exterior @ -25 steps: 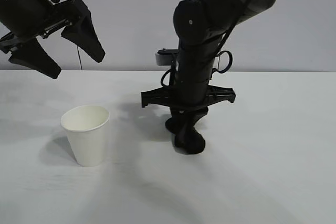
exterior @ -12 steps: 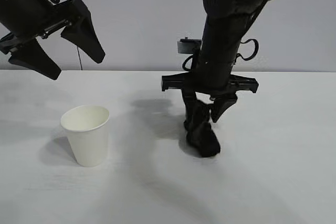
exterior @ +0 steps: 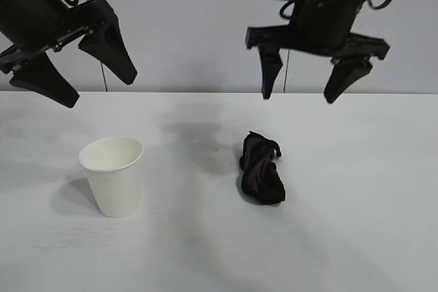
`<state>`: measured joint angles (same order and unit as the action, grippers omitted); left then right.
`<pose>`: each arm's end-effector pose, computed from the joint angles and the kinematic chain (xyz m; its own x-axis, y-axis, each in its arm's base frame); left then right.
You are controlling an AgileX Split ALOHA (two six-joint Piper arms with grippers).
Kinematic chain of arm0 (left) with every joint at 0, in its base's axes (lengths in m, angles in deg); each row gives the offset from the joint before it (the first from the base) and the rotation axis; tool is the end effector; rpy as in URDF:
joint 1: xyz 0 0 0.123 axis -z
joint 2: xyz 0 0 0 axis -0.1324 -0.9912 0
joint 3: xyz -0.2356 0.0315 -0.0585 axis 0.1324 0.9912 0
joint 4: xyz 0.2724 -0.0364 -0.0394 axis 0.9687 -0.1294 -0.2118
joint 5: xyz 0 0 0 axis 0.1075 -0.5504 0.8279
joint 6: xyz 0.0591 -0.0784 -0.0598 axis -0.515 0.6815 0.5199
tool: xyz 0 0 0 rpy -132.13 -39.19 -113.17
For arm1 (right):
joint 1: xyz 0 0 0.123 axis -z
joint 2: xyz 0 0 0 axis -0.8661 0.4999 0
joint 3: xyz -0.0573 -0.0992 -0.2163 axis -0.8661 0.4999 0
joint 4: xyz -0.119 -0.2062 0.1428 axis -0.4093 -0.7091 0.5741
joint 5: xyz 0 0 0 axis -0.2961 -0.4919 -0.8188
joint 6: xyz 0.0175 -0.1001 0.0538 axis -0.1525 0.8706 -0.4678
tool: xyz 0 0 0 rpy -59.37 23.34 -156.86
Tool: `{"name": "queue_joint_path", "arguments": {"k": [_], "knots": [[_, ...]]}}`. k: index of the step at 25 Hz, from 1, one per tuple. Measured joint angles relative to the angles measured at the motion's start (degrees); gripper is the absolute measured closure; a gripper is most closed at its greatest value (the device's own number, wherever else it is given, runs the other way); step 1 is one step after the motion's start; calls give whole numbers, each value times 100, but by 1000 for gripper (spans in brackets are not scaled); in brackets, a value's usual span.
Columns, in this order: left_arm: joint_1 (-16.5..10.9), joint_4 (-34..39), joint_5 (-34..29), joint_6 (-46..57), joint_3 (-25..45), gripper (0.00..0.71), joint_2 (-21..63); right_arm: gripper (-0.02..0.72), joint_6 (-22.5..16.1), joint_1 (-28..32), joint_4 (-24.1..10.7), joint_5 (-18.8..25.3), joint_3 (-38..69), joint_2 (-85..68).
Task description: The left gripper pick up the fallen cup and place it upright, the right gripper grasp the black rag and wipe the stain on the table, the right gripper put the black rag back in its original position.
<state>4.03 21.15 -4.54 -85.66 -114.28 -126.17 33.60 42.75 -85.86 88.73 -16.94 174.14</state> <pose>0.3730 -0.1309 0.1595 -0.9193 0.1612 -0.3589 0.3186 0.8401 -0.4389 0.3924 0.1280 0.2053 -0.9290 0.0210 -0.3696 -0.0424 0.9858 0.1626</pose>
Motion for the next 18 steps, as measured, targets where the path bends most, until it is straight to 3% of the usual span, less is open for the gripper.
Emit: {"name": "queue_joint_path", "arguments": {"k": [8,18], "knots": [[0,-143,6,20,0,17,0,118,328,0,1114,-744,1248,-102],[0,-145,6,20,0,17,0,126,429,0,1257,-898,1296,-318]]}}
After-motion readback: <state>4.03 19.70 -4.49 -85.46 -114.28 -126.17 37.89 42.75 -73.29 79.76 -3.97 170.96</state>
